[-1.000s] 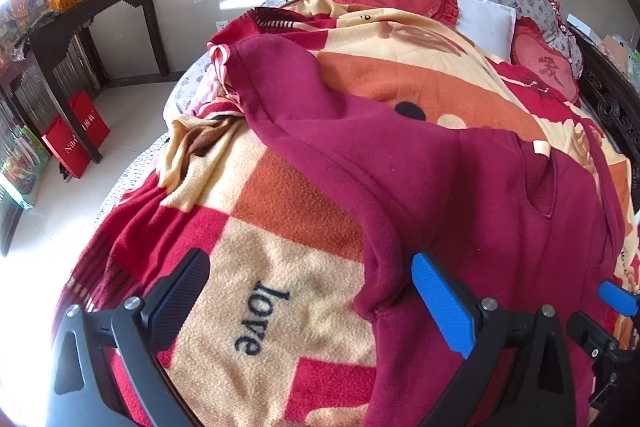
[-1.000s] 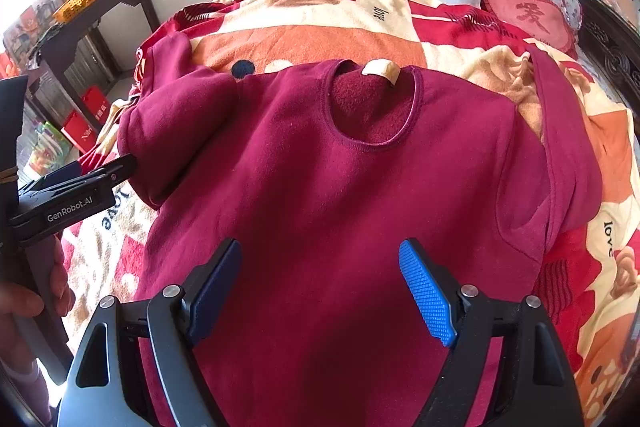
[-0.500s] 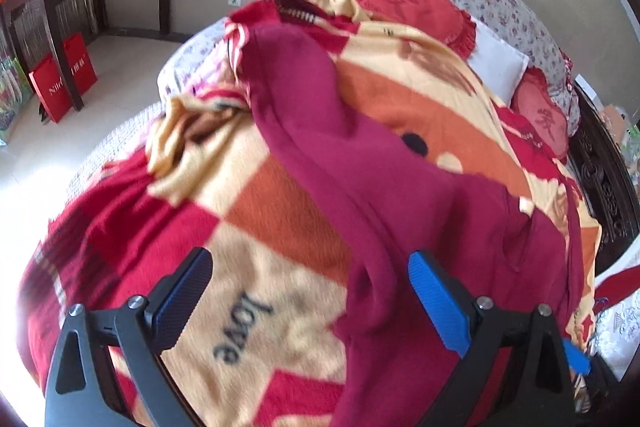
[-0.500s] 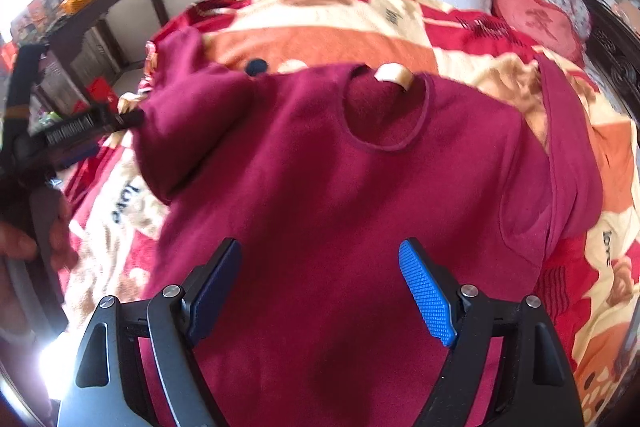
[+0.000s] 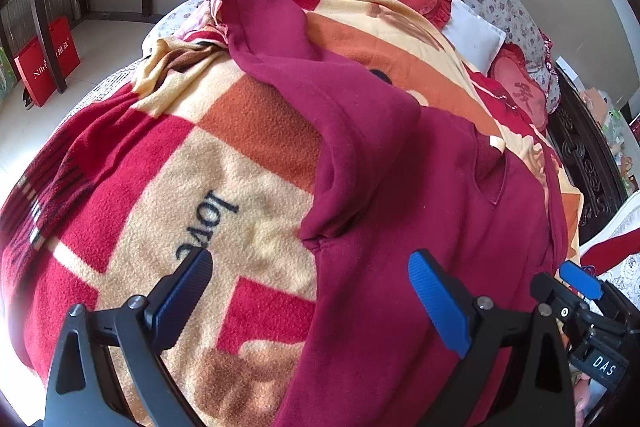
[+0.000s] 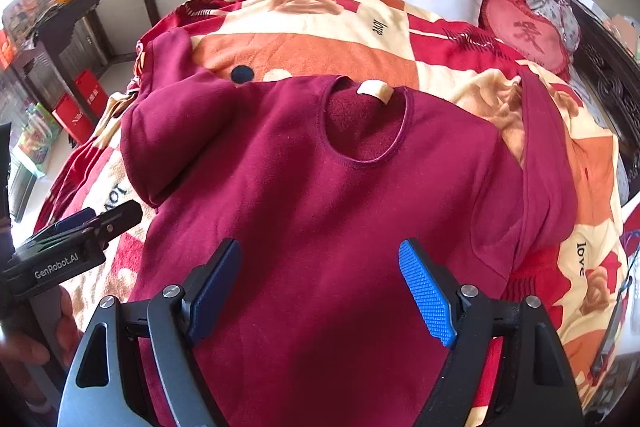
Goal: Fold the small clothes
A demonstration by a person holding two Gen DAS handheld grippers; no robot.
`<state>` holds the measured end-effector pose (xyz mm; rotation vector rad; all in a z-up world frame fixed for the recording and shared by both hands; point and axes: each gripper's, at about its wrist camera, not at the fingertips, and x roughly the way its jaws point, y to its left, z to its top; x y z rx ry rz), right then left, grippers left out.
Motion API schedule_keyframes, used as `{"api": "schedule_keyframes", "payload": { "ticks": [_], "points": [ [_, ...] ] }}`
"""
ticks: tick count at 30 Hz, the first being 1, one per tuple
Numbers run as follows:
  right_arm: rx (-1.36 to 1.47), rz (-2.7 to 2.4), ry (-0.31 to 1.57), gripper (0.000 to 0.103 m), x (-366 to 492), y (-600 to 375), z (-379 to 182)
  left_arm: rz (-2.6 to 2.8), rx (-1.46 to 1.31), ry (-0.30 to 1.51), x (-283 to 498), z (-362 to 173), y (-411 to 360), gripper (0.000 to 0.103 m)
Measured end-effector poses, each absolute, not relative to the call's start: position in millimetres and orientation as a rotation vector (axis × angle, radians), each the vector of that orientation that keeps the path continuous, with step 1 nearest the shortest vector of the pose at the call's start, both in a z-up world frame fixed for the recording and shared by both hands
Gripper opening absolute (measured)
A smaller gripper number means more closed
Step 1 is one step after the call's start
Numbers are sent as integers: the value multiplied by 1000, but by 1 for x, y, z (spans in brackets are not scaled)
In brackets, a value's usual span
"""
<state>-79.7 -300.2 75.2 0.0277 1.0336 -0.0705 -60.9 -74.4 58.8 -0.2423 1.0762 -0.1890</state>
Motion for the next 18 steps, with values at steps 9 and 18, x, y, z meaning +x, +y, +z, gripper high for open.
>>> {"api": "schedule_keyframes", "payload": {
  "ticks": [9, 18],
  "points": [
    [22, -60, 1036, 65, -81, -296, 74, -175, -225, 1070, -61, 59, -74, 100],
    [42, -58, 1047, 65, -82, -299, 70, -173, -214, 1072, -60, 59, -76, 100]
  ]
}}
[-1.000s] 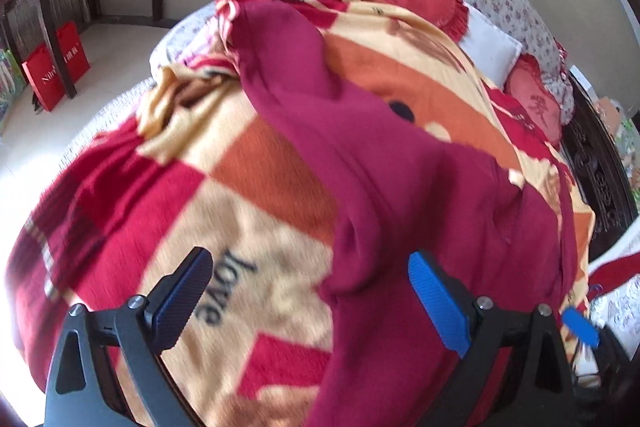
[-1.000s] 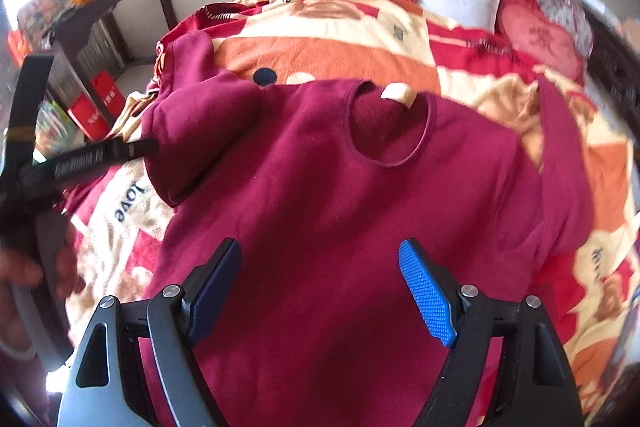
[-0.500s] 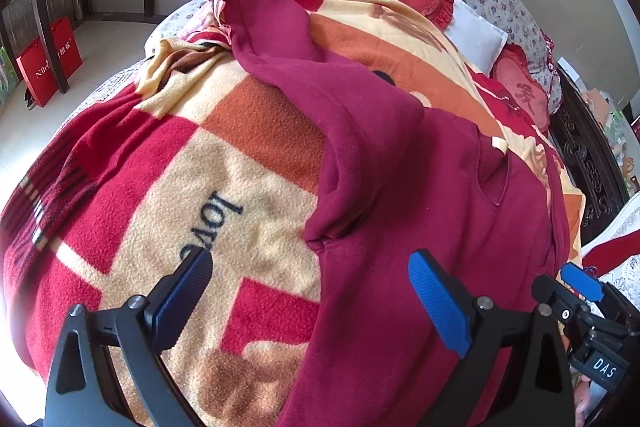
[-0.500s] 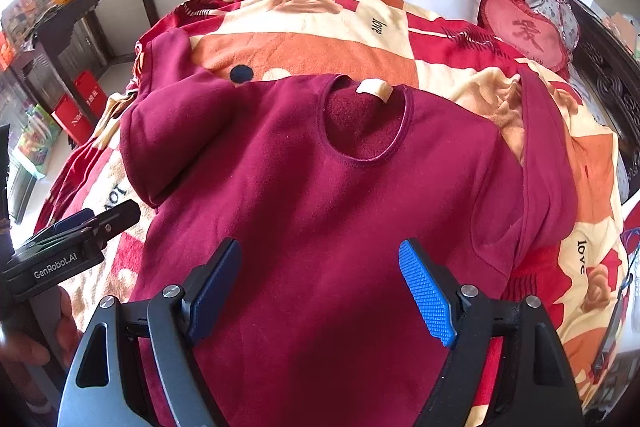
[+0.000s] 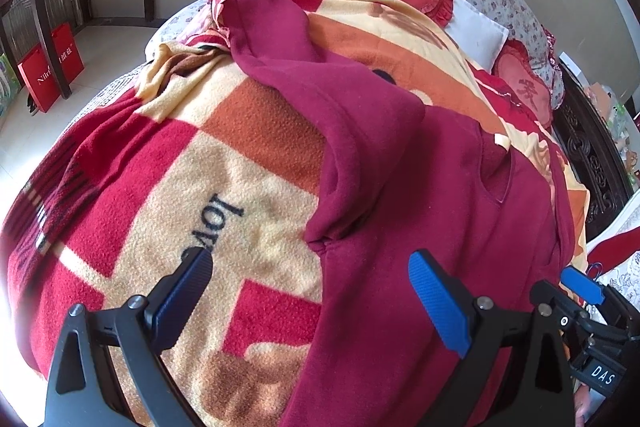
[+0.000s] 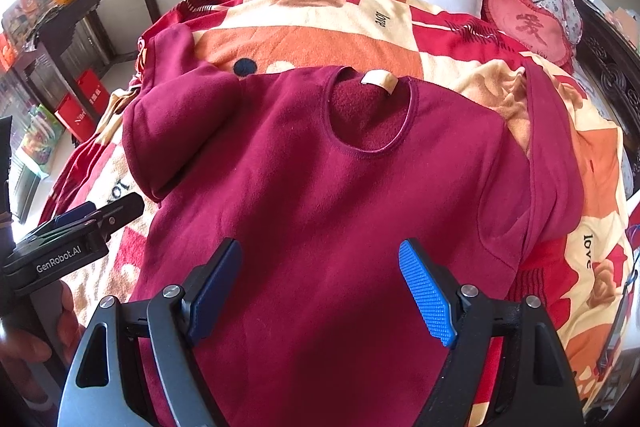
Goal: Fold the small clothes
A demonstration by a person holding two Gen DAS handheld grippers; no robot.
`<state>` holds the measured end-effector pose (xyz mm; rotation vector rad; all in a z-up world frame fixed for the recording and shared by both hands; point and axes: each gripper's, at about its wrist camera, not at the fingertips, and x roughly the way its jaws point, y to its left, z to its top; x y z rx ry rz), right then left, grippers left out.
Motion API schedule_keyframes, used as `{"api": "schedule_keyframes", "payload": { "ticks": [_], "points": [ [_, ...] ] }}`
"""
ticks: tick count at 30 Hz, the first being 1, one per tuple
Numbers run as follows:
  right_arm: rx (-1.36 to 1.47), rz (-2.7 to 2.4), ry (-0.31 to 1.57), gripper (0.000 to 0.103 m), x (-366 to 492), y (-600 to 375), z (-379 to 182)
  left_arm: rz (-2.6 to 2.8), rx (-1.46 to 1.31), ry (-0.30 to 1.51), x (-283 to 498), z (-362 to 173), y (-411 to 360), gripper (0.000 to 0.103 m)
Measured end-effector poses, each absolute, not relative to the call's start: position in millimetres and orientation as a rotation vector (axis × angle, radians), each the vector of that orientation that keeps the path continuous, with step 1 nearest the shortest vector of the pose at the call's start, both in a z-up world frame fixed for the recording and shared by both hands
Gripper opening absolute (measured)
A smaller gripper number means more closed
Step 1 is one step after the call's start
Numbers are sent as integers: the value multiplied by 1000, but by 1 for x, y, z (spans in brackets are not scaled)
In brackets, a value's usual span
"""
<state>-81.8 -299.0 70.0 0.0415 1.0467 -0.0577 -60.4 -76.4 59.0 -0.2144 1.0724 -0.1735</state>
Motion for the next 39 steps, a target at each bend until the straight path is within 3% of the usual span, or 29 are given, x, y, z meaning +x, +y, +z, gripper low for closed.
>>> {"api": "schedule_keyframes", "payload": {
  "ticks": [12, 19, 23, 26, 28, 29, 30, 31, 39],
  "points": [
    [29, -49, 1054, 65, -81, -294, 67, -186, -231, 1080, -57, 58, -71, 100],
    [54, -45, 1060, 65, -83, -299, 62, -132, -439, 1002, 15, 60, -28, 99],
    [81, -41, 1082, 65, -85, -306, 54, -136, -477, 1029, 67, 49, -19, 65],
    [108, -43, 1104, 65, -85, -315, 47, -142, -512, 1119, 95, 26, -23, 54],
    [130, -50, 1108, 65, -84, -323, 43, -143, -481, 1084, 103, 26, -28, 54],
    [138, -53, 1108, 65, -84, -325, 43, -151, -465, 1072, 106, 27, -31, 44],
    [155, -55, 1108, 65, -84, -329, 42, -152, -461, 1076, 109, 28, -32, 21],
    [169, -52, 1110, 65, -83, -331, 41, -158, -466, 1078, 112, 28, -33, 8],
    [226, -68, 1042, 65, -95, -356, 55, -417, -409, 880, 59, 117, -68, 7]
  ]
}}
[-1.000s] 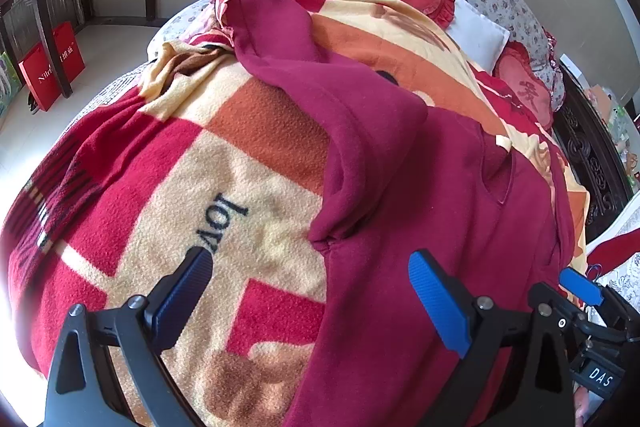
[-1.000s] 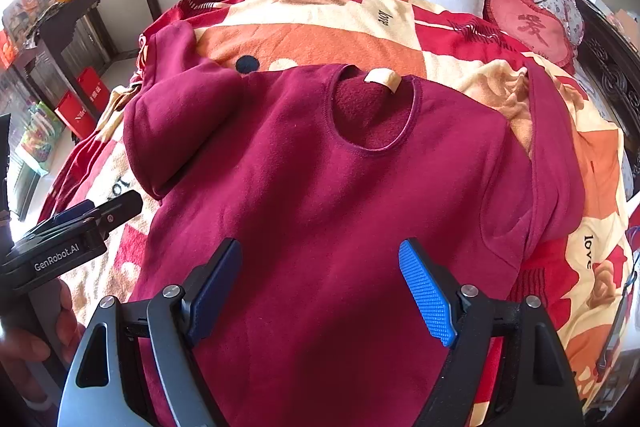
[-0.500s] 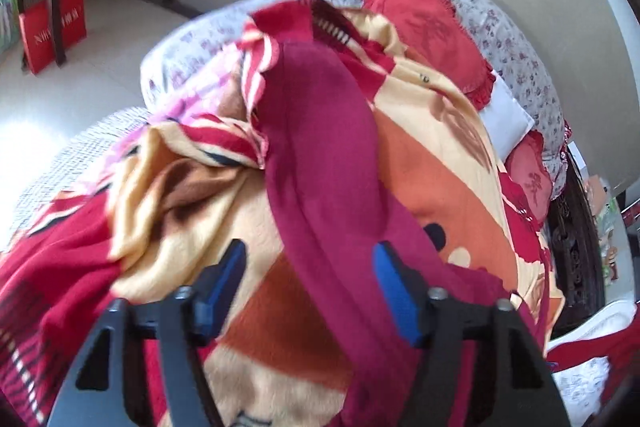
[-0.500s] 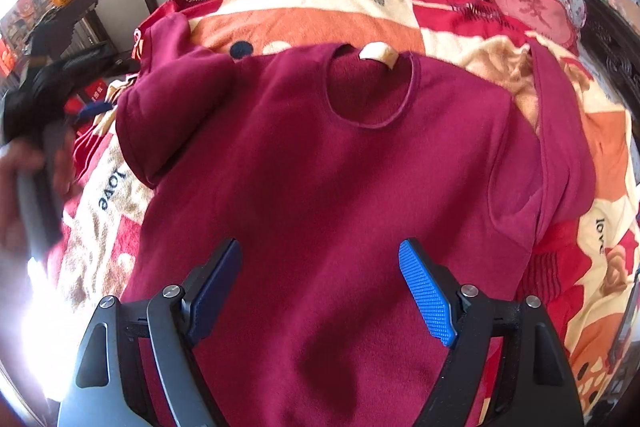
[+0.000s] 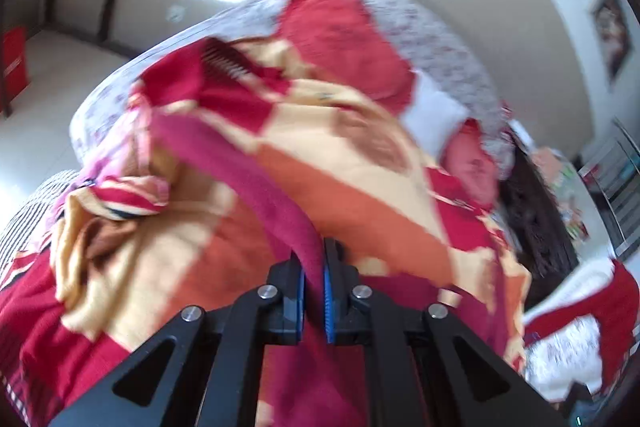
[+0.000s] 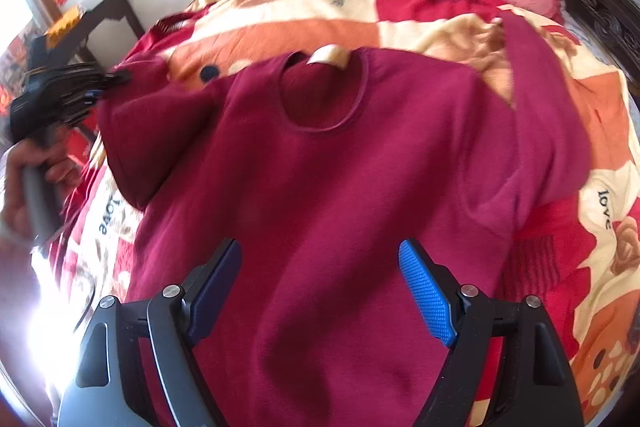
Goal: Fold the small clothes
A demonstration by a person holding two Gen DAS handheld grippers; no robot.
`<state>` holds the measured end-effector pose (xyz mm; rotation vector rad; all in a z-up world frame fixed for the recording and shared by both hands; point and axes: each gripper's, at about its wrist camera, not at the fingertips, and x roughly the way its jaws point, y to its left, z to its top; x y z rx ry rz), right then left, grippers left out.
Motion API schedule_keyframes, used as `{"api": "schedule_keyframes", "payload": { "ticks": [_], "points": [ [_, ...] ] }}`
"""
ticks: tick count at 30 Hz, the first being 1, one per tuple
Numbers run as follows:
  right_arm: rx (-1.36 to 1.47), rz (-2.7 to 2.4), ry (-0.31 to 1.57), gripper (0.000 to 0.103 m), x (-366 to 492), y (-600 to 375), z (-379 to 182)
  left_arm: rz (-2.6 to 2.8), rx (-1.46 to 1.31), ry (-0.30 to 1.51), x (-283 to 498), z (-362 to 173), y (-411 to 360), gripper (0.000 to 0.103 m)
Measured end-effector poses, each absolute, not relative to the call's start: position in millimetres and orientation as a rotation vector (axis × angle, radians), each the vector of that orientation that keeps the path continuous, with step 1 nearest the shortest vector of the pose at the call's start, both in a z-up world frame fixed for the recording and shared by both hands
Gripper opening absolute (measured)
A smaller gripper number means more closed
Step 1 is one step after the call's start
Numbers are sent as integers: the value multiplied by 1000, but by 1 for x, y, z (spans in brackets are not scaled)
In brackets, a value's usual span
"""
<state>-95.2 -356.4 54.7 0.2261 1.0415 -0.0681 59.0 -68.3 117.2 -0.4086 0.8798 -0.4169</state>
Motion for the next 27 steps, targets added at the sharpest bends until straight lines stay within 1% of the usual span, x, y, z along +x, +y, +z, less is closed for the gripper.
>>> {"api": "schedule_keyframes", "payload": {
  "ticks": [4, 7, 8, 10, 11, 12, 14, 16, 18, 22, 25, 27],
  "points": [
    [285, -119, 1001, 65, -103, -384, 63, -601, -245, 832, 9, 148, -136, 7],
    [304, -175, 974, 65, -115, -404, 69, -749, -111, 855, -31, 140, -198, 8],
    [304, -191, 971, 65, -117, -409, 69, -790, -56, 867, -44, 130, -219, 11],
    [314, -251, 969, 65, -128, -426, 70, -829, 40, 916, -66, 108, -249, 33],
    [318, -267, 971, 65, -131, -431, 69, -838, 84, 964, -74, 93, -263, 53],
    [324, -284, 977, 65, -134, -437, 68, -844, 105, 991, -79, 85, -267, 58],
    [332, -306, 989, 65, -140, -449, 65, -860, 151, 1017, -91, 75, -267, 58],
    [326, -300, 986, 65, -141, -453, 65, -825, 177, 999, -94, 80, -253, 61],
    [324, -289, 979, 65, -139, -457, 64, -750, 188, 968, -92, 86, -228, 71],
    [311, -297, 952, 65, -128, -465, 62, -534, 210, 940, -78, 84, -174, 72],
    [223, -327, 891, 65, -110, -472, 68, -324, 284, 954, -65, 64, -144, 72],
    [183, -320, 892, 65, -93, -475, 65, -234, 309, 965, -56, 50, -132, 72]
  ]
}}
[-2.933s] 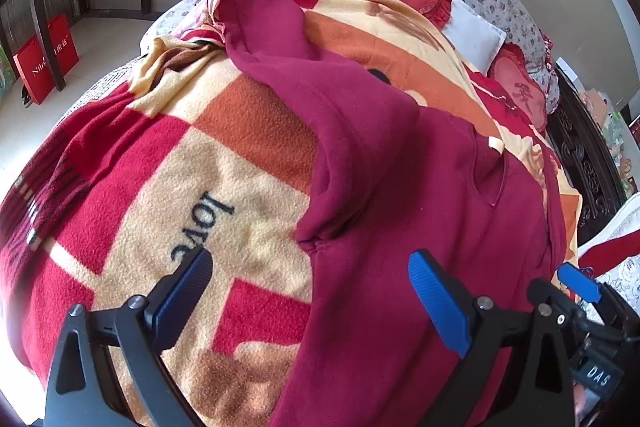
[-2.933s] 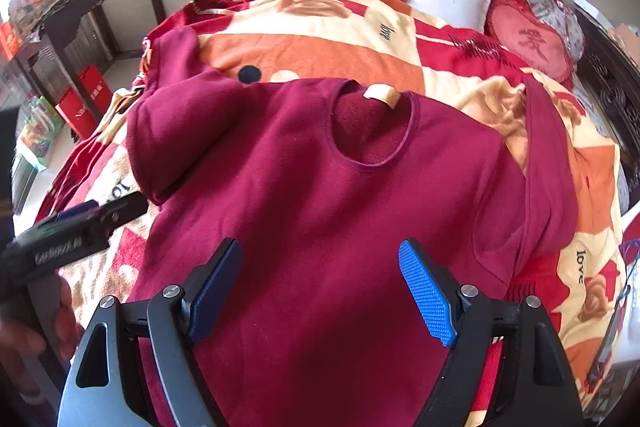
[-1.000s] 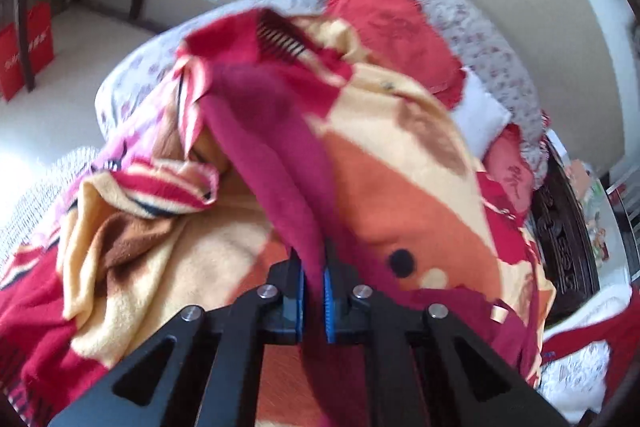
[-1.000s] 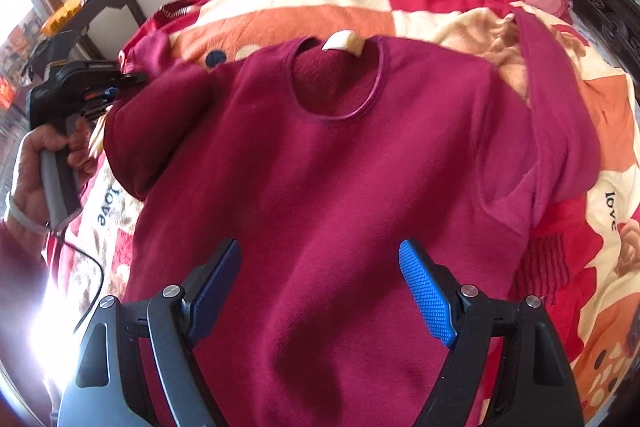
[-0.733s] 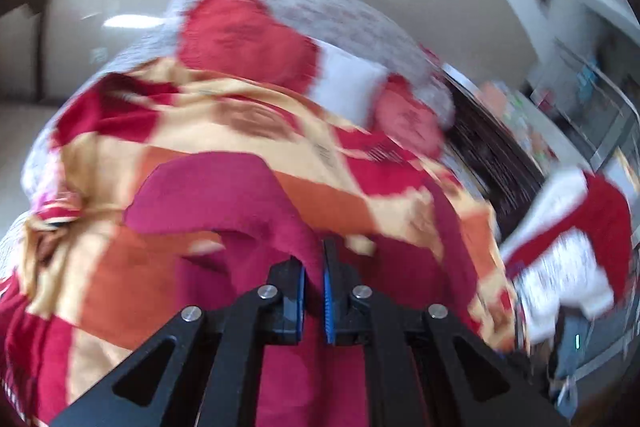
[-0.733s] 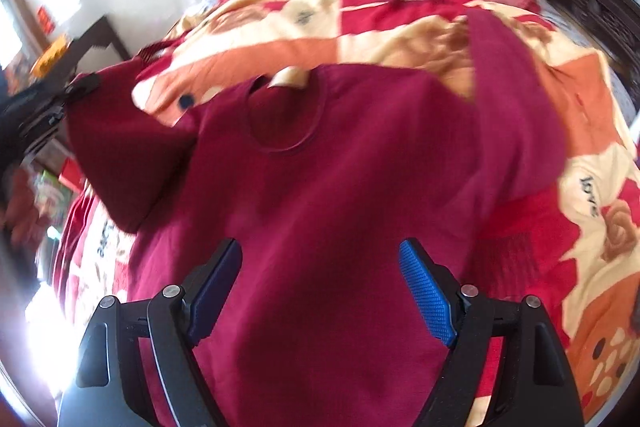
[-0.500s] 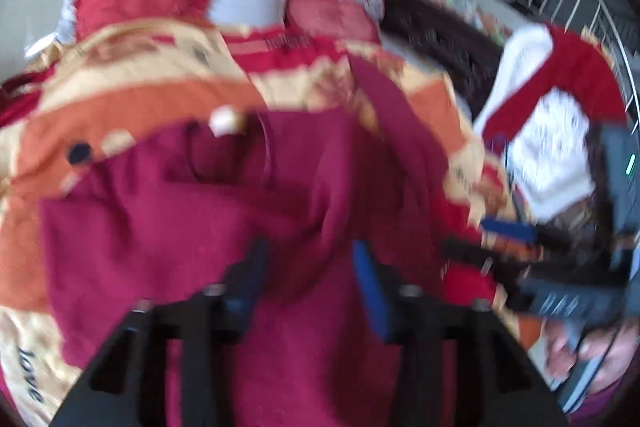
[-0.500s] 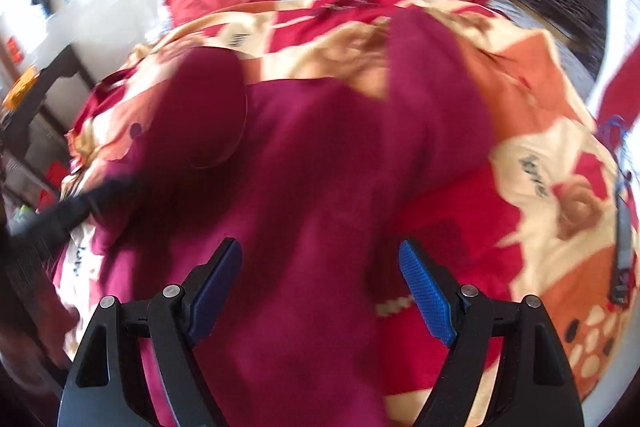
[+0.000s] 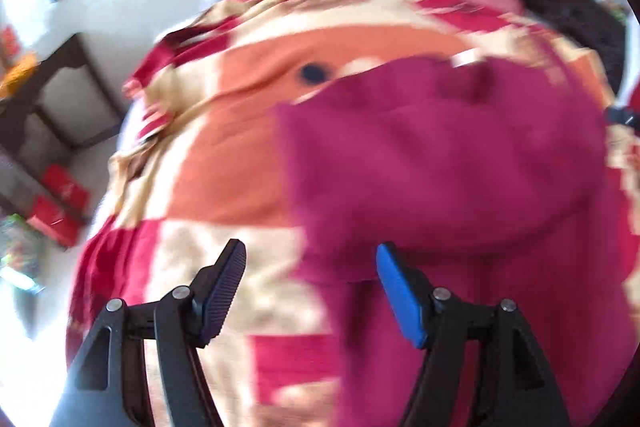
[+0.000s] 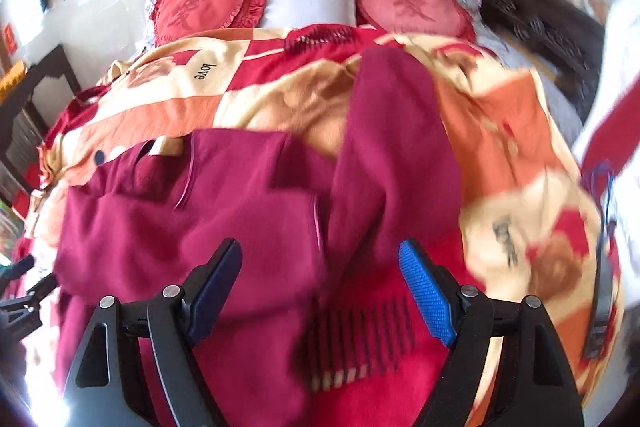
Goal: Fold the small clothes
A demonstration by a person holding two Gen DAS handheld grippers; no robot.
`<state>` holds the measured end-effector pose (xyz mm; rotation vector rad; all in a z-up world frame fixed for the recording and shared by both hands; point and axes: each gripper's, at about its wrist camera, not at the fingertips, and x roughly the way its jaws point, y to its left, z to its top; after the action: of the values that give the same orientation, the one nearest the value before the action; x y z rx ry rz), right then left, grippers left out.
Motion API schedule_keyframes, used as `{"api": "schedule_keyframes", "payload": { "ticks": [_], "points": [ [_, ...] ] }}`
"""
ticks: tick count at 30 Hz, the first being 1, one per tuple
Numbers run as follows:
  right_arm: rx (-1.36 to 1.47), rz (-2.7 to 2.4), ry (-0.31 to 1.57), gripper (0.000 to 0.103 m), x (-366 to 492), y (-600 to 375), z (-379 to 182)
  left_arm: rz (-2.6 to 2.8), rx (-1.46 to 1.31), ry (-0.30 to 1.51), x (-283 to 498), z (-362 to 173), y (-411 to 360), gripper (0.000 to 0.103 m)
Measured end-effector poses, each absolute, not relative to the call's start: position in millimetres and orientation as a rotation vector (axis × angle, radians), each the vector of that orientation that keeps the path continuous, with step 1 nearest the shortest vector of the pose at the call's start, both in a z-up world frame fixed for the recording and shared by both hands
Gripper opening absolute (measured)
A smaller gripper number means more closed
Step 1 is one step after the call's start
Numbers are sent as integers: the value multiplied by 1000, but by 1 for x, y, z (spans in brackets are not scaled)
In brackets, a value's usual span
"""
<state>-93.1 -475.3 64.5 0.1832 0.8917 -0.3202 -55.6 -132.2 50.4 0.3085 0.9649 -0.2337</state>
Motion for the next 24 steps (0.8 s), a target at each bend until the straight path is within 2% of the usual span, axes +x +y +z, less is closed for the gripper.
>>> {"api": "schedule_keyframes", "payload": {
  "ticks": [2, 4, 5, 6, 10, 14, 15, 17, 18, 21, 24],
  "points": [
    [147, -287, 936, 63, -65, -477, 50, -232, 267, 984, -49, 39, -125, 73],
    [122, -249, 997, 33, -48, -475, 35, -222, 243, 994, -42, 33, -123, 73],
    [103, -236, 1032, 0, -42, -473, 29, -209, 233, 983, -41, 35, -120, 69],
    [81, -235, 1045, 0, -41, -469, 28, -190, 219, 958, -40, 40, -115, 64],
    [102, -257, 867, 0, -64, -468, 60, -153, 198, 955, -31, 41, -101, 64],
    [63, -319, 1004, 0, -50, -477, 35, -196, 97, 1036, -30, 38, -83, 63],
    [69, -315, 998, 2, -50, -475, 37, -217, 68, 1035, -35, 41, -78, 64],
    [68, -291, 923, 17, -52, -463, 54, -246, 42, 1035, -48, 45, -75, 65],
    [70, -255, 878, 21, -51, -451, 65, -264, 38, 1041, -53, 46, -75, 67],
    [82, -20, 831, 28, -33, -406, 84, -321, 65, 1068, -64, 42, -85, 68],
    [74, 274, 868, 29, 9, -328, 81, -316, 102, 1086, -65, 31, -96, 68]
  ]
}}
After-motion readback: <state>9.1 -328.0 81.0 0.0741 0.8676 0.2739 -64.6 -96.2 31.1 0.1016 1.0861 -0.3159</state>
